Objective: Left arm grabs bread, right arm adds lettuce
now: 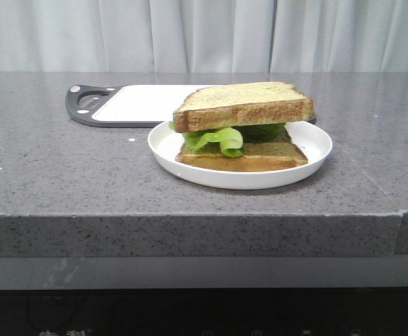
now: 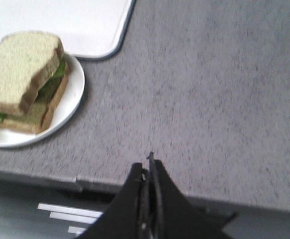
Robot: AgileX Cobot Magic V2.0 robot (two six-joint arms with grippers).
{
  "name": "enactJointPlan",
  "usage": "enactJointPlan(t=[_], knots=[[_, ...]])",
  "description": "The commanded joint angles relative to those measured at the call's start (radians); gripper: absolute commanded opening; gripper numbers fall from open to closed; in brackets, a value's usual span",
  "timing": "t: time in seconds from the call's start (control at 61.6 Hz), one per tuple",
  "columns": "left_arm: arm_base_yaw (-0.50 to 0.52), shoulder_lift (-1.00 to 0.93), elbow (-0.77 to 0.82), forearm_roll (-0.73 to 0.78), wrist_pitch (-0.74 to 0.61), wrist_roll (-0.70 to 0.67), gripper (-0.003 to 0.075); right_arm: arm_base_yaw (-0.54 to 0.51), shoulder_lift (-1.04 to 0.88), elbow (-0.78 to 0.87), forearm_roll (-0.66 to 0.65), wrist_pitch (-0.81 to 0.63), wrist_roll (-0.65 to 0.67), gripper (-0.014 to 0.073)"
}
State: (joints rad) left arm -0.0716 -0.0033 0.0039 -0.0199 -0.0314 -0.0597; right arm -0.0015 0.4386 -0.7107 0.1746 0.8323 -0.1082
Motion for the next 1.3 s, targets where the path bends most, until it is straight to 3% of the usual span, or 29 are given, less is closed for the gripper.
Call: enactJointPlan(t=[0.0, 0.195, 0.357, 0.585, 1.283], knots=[[0.002, -0.017, 0.007, -0.008, -0.084, 0.002, -0.0020, 0.014, -0.053, 0.103, -0.008, -0.258, -0.002, -0.0118], [0.002, -0.017, 0.007, -0.008, -0.084, 0.002, -0.0020, 0.049, -0.222, 0.395, -0.007, -0.607, -0.002, -0.0118], [0.002, -0.017, 0.007, -0.008, -0.084, 0.002, -0.0020, 0.052, -0.375, 0.599, -0.007, -0.770, -0.002, -0.0118], [0.002, -0.017, 0.007, -0.008, -0.084, 0.002, -0.0020, 0.042, -0.470, 0.734, -0.007, -0.871, -0.002, -0.0118], [0.002, -0.017, 0.007, -0.008, -0.084, 0.002, -0.0020, 0.036, -0.469, 0.734, -0.044, -0.883, 0.045, -0.0118]])
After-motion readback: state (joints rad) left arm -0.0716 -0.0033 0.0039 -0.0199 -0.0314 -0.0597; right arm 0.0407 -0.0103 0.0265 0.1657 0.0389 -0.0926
